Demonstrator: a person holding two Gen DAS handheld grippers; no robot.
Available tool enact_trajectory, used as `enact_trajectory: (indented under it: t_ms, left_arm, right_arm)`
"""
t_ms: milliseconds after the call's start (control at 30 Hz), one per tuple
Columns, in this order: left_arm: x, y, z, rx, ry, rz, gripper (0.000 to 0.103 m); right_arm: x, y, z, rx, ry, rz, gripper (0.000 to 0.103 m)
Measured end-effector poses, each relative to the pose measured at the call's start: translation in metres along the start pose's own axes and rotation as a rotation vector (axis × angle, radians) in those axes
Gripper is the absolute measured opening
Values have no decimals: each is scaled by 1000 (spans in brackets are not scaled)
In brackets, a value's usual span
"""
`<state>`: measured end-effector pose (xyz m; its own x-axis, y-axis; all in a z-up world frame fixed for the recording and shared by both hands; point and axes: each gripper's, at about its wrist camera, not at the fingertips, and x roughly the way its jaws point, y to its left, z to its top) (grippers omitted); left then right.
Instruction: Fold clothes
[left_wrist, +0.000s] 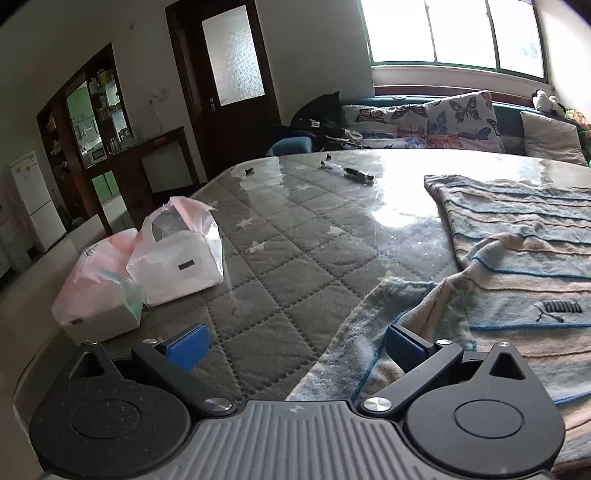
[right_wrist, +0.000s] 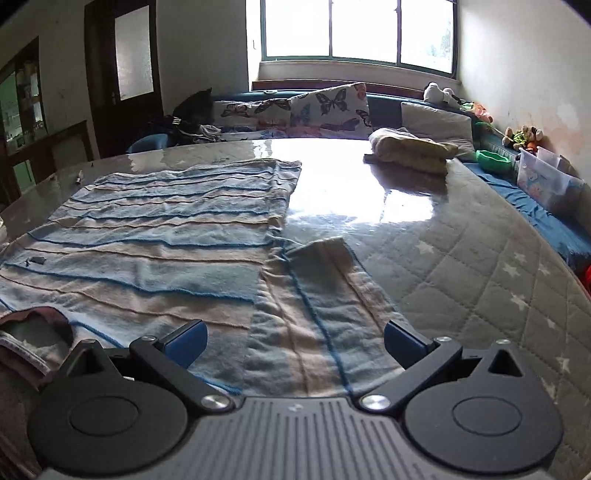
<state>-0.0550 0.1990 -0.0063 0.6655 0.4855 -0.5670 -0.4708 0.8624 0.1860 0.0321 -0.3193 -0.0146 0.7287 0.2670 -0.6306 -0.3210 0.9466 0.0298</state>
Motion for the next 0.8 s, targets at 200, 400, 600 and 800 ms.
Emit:
enact_trajectory:
  t_ms: [200, 400, 600, 800]
  left_arm:
    - [-10, -6, 7, -2, -34, -28, 103]
    - [-15, -17, 9, 6, -35, -81, 103]
    - [-16, -32, 8, 17, -31, -135, 103]
    - [-12, -44, 23, 38, -44, -181, 103]
  right_arm:
    - [0, 37, 12, -86, -22, 110, 102]
    - [3, 81, 20, -193, 4, 269, 82]
    - [12, 132, 17, -341, 43, 396, 56]
    - [14, 163, 17, -494, 16, 433, 54]
